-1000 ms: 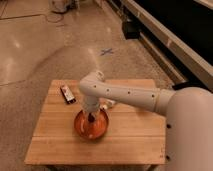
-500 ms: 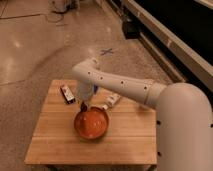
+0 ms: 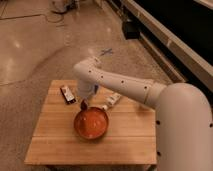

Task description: Place the pepper on the white sponge

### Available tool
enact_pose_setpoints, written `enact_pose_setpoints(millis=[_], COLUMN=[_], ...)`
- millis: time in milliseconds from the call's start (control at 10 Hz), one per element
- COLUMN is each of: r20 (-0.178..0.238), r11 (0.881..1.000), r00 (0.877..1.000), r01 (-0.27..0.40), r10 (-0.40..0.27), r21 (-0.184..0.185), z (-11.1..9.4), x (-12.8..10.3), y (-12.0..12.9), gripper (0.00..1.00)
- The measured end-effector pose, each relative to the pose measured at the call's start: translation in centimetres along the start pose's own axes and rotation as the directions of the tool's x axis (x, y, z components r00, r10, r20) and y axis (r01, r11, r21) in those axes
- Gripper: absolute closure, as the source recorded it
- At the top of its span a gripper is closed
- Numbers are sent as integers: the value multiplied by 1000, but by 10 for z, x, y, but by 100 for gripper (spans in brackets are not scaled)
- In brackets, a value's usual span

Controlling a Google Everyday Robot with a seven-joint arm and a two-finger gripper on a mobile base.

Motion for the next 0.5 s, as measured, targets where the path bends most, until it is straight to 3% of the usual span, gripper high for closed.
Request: enact_pose_setpoints(millis=[200,500], r20=[-9,-57], r11=[1000,999], r00=[1000,998], r01=[-4,-1], r10=[4,-2], r21=[-4,-40], z=[3,24], x=[7,57], y=[3,15], gripper=[100,100])
